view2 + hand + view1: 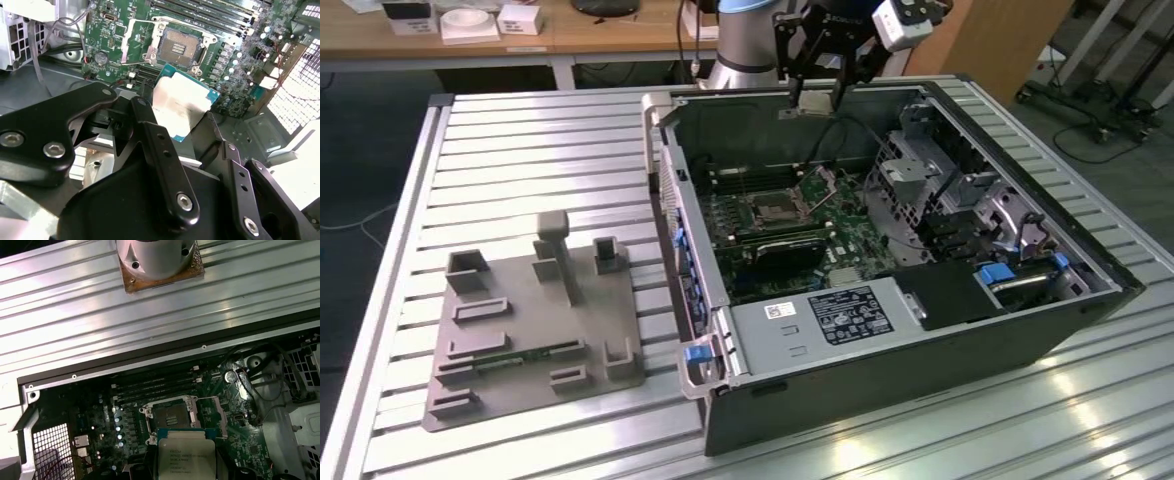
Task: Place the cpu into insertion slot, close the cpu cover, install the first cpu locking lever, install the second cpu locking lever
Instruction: 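Place the cpu into insertion slot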
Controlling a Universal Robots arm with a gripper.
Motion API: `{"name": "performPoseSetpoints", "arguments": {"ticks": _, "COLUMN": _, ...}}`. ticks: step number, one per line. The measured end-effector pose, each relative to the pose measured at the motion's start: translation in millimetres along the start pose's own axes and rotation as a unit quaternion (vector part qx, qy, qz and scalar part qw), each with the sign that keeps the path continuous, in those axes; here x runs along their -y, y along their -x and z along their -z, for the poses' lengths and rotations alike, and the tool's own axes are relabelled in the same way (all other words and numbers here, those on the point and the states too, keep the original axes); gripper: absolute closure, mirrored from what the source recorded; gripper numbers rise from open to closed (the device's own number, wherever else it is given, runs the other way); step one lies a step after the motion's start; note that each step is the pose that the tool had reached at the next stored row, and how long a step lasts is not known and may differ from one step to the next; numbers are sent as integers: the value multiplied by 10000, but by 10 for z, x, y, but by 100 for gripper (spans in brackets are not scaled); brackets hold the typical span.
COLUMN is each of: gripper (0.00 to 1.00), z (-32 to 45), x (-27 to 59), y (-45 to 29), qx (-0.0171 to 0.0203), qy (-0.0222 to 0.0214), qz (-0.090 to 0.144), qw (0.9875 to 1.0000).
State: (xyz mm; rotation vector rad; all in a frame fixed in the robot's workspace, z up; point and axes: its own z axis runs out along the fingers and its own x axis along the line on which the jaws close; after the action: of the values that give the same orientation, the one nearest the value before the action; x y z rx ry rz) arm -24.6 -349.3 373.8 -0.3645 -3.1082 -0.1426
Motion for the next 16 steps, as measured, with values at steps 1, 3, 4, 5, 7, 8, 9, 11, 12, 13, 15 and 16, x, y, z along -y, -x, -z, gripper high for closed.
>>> {"name": "performPoseSetpoints", "arguments": {"ticks": 1, "gripper": 46, "z": 0, "x": 0, "y": 0, "qx": 0, "qy": 0, "qz": 0, "qw": 10000}}
{"name": "performPoseSetpoints", "arguments": {"ticks": 3, "gripper": 46, "z": 0, "x": 0, "y": 0, "qx": 0, "qy": 0, "qz": -1, "qw": 10000}}
{"name": "performPoseSetpoints", "arguments": {"ticks": 4, "gripper": 46, "z": -1, "x": 0, "y": 0, "qx": 0, "qy": 1, "qz": -1, "qw": 10000}}
{"name": "performPoseSetpoints", "arguments": {"ticks": 5, "gripper": 46, "z": -1, "x": 0, "y": 0, "qx": 0, "qy": 1, "qz": -1, "qw": 10000}}
{"name": "performPoseSetpoints", "arguments": {"ticks": 7, "gripper": 46, "z": 0, "x": 0, "y": 0, "qx": 0, "qy": 0, "qz": -1, "qw": 10000}}
{"name": "performPoseSetpoints", "arguments": {"ticks": 8, "gripper": 46, "z": 0, "x": 0, "y": 0, "qx": 0, "qy": 0, "qz": -1, "qw": 10000}}
{"name": "performPoseSetpoints", "arguments": {"ticks": 9, "gripper": 46, "z": 0, "x": 0, "y": 0, "qx": 0, "qy": 0, "qz": -2, "qw": 10000}}
{"name": "performPoseSetpoints", "arguments": {"ticks": 11, "gripper": 46, "z": 0, "x": 0, "y": 0, "qx": 1, "qy": 0, "qz": -7, "qw": 10000}}
{"name": "performPoseSetpoints", "arguments": {"ticks": 12, "gripper": 46, "z": 0, "x": 0, "y": 0, "qx": 1, "qy": 0, "qz": -13, "qw": 10000}}
{"name": "performPoseSetpoints", "arguments": {"ticks": 13, "gripper": 46, "z": -1, "x": 0, "y": 0, "qx": 2, "qy": 1, "qz": -21, "qw": 10000}}
{"name": "performPoseSetpoints", "arguments": {"ticks": 15, "gripper": 46, "z": -1, "x": 0, "y": 0, "qx": 5, "qy": 1, "qz": -52, "qw": 10000}}
{"name": "performPoseSetpoints", "arguments": {"ticks": 16, "gripper": 46, "z": -2, "x": 0, "y": 0, "qx": 7, "qy": 2, "qz": -76, "qw": 10000}}
